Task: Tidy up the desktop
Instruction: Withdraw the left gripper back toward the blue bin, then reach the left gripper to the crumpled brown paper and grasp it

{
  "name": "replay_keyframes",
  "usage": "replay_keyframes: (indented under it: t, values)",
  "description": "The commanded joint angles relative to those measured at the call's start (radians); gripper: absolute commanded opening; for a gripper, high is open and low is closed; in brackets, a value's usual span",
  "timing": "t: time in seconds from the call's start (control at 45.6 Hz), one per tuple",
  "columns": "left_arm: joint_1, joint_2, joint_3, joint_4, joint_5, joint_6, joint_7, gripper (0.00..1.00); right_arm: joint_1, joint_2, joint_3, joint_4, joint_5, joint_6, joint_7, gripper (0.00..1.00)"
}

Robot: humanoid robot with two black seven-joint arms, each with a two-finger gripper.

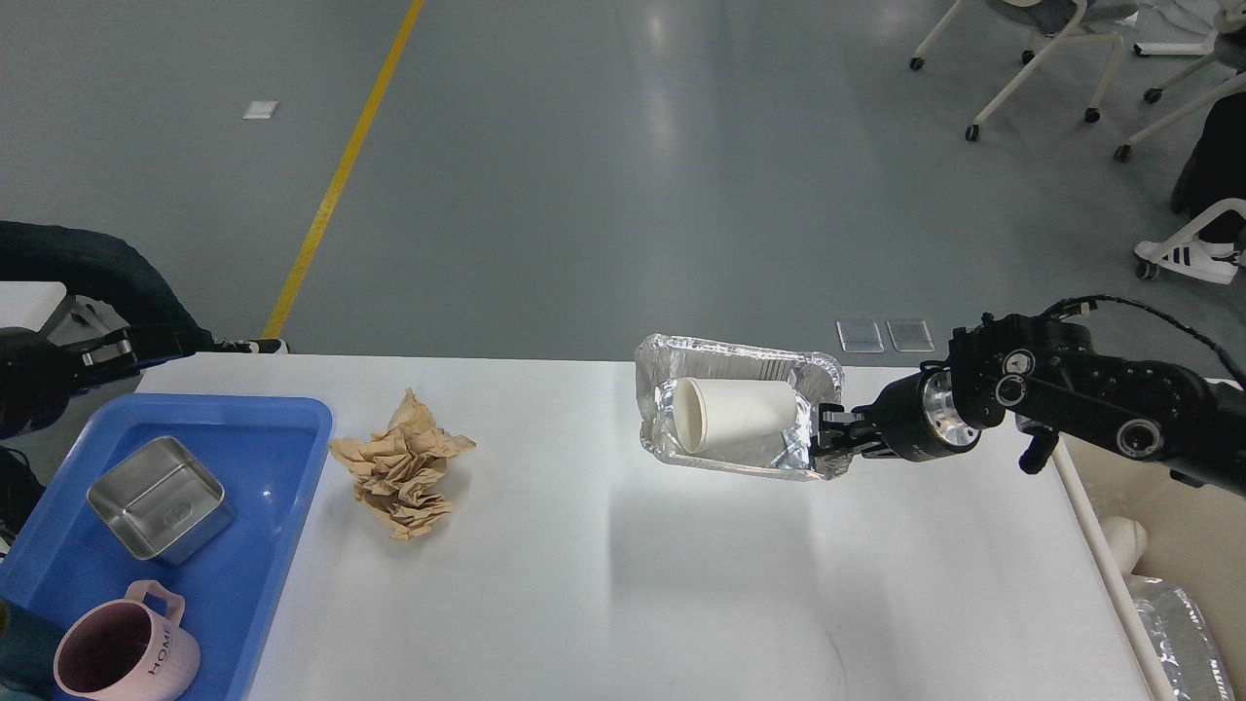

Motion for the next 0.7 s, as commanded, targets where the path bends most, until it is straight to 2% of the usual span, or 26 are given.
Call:
replay_keyframes:
  t: [0.0,0.044,0.088,0.439,0.505,0.526,0.57,0.68]
  values:
    - [0.064,0.047,0.006,-0.064,0.044,0.054,-0.137,0.62,0.000,0.000,0.001,0.000,0.000,0.000,0.000,0.00]
    - [0.087,0.063,0.006,-0.079,0.058,0.066,-0.182,0.62,0.000,0.000,0.001,0.000,0.000,0.000,0.000,0.00]
    - [0.107,0.079,0.006,-0.096,0.064,0.079,-0.203,0.62,0.000,0.001,0.001,0.000,0.000,0.000,0.000,0.00]
    - [0.182,0.048,0.009,-0.082,0.064,0.088,-0.197,0.62,0.000,0.000,0.001,0.000,0.000,0.000,0.000,0.00]
    - [0.185,0.001,0.009,-0.035,0.061,0.086,-0.179,0.62,-0.001,-0.002,0.001,0.000,0.000,0.000,0.000,0.00]
    - [0.187,-0.062,0.012,0.032,0.060,0.085,-0.154,0.62,-0.001,-0.002,0.002,0.000,0.000,0.000,0.000,0.00]
    - [0.193,-0.125,0.014,0.097,0.061,0.085,-0.134,0.62,-0.001,-0.002,0.004,0.000,0.000,0.000,0.000,0.00]
    - [0.199,-0.283,0.014,0.266,0.061,0.086,-0.123,0.63,-0.008,-0.002,0.008,0.000,0.000,0.000,0.000,0.00]
